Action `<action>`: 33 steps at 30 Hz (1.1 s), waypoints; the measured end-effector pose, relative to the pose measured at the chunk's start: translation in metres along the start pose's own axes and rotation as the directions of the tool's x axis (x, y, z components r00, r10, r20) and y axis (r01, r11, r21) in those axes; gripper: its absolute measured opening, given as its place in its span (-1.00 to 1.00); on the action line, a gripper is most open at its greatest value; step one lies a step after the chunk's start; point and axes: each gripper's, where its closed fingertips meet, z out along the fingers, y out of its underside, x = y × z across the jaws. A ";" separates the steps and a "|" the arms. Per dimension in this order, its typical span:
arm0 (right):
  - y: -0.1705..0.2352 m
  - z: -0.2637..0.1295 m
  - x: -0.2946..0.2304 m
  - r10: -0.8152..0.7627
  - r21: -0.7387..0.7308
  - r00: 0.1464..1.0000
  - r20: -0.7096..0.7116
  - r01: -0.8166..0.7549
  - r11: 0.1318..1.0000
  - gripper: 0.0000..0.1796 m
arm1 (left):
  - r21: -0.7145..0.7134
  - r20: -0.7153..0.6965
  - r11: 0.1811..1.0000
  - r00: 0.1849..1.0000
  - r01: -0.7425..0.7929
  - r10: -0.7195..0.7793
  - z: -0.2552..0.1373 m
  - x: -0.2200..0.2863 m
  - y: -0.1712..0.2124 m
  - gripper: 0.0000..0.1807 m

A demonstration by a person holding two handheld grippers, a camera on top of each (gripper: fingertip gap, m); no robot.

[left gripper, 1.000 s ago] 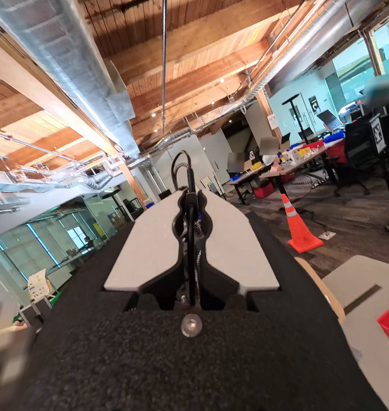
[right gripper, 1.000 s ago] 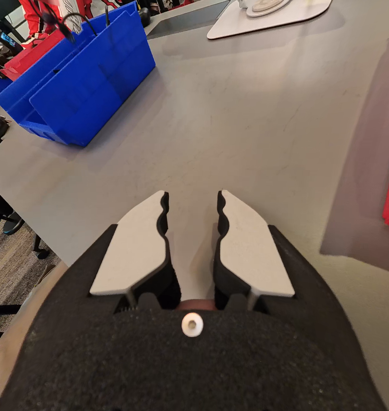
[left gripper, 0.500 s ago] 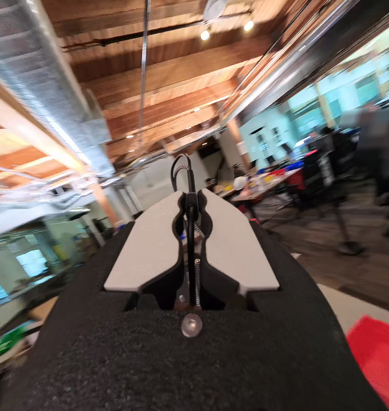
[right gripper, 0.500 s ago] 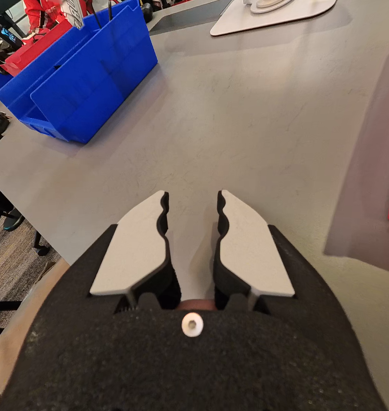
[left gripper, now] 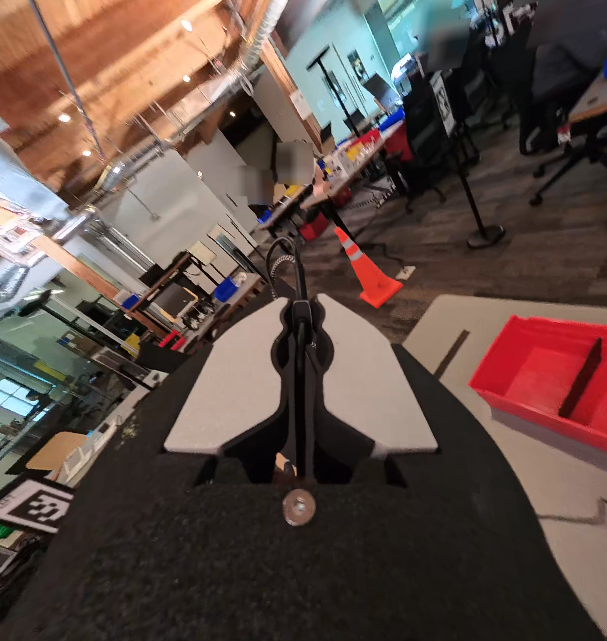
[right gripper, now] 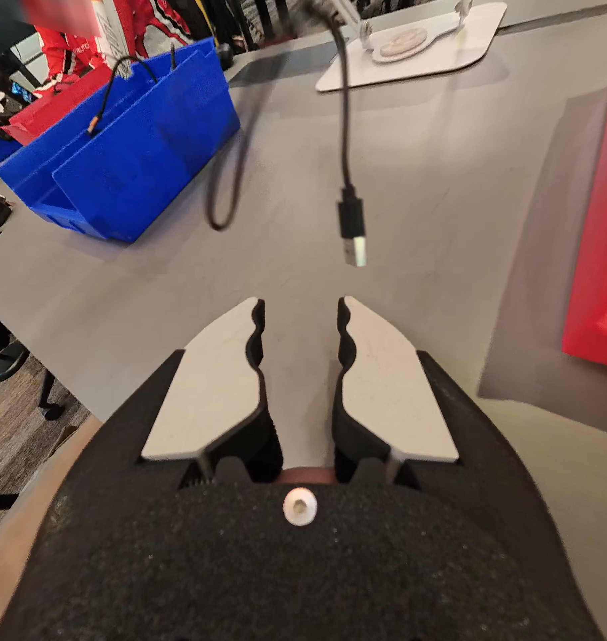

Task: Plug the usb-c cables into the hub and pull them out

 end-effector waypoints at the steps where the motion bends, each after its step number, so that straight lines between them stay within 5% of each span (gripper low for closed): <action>1: -0.002 -0.001 0.003 0.004 0.009 1.000 -0.007 -0.004 1.000 -0.57 | -0.014 -0.031 1.000 0.999 -0.010 0.010 0.005 0.015 0.019 -0.90; 9: -0.019 -0.014 -0.007 0.007 0.095 0.993 0.116 -0.018 0.995 -0.57 | 0.002 -0.264 0.991 0.956 -0.132 0.128 -0.013 0.216 0.182 -0.90; 15: -0.035 -0.036 -0.051 -0.017 0.177 0.926 0.378 -0.055 0.983 -0.56 | 0.052 -0.216 0.973 0.949 -0.225 0.231 -0.063 0.360 0.283 -0.89; 22: -0.021 -0.030 -0.084 -0.118 0.155 0.906 0.406 0.059 0.986 -0.60 | 0.045 -0.094 0.935 0.931 -0.351 0.354 -0.092 0.404 0.315 -0.90; 25: -0.020 -0.028 -0.088 -0.119 0.155 0.902 0.415 0.058 0.986 -0.60 | 0.088 -0.035 0.877 0.879 -0.472 0.476 -0.103 0.411 0.312 -0.90; 33: -0.023 -0.041 -0.092 -0.159 0.187 0.835 0.527 0.069 0.980 -0.72 | 0.172 -0.039 0.844 0.852 -0.509 0.522 -0.118 0.425 0.299 -0.90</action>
